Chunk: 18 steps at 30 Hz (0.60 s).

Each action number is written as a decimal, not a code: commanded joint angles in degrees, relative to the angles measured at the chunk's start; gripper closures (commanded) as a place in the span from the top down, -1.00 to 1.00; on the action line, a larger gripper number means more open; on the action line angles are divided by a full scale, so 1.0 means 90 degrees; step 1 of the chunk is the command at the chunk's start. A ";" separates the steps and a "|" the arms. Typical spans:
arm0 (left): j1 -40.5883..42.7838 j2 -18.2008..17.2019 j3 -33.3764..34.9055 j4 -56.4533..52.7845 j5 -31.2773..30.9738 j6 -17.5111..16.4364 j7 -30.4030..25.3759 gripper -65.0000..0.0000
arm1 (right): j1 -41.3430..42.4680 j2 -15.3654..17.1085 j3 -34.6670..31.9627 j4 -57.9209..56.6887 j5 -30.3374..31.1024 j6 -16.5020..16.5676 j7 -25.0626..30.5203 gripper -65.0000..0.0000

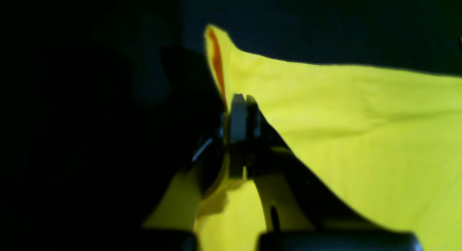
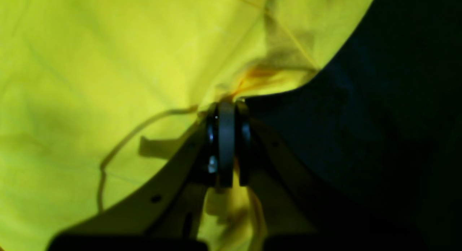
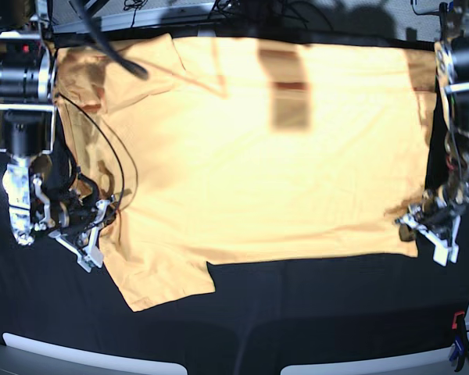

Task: Layout the t-shirt on the table in an organized manner, then fold the t-shirt properly
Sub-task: 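Lift the hem and fold it over toward the collar with both grippers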

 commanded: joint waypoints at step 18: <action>0.2008 -0.0061 -0.1532 0.3036 -0.1647 -0.0177 0.0911 -1.00 | -0.1537 0.1049 0.0583 0.2565 0.1326 -0.0369 -0.0226 -1.00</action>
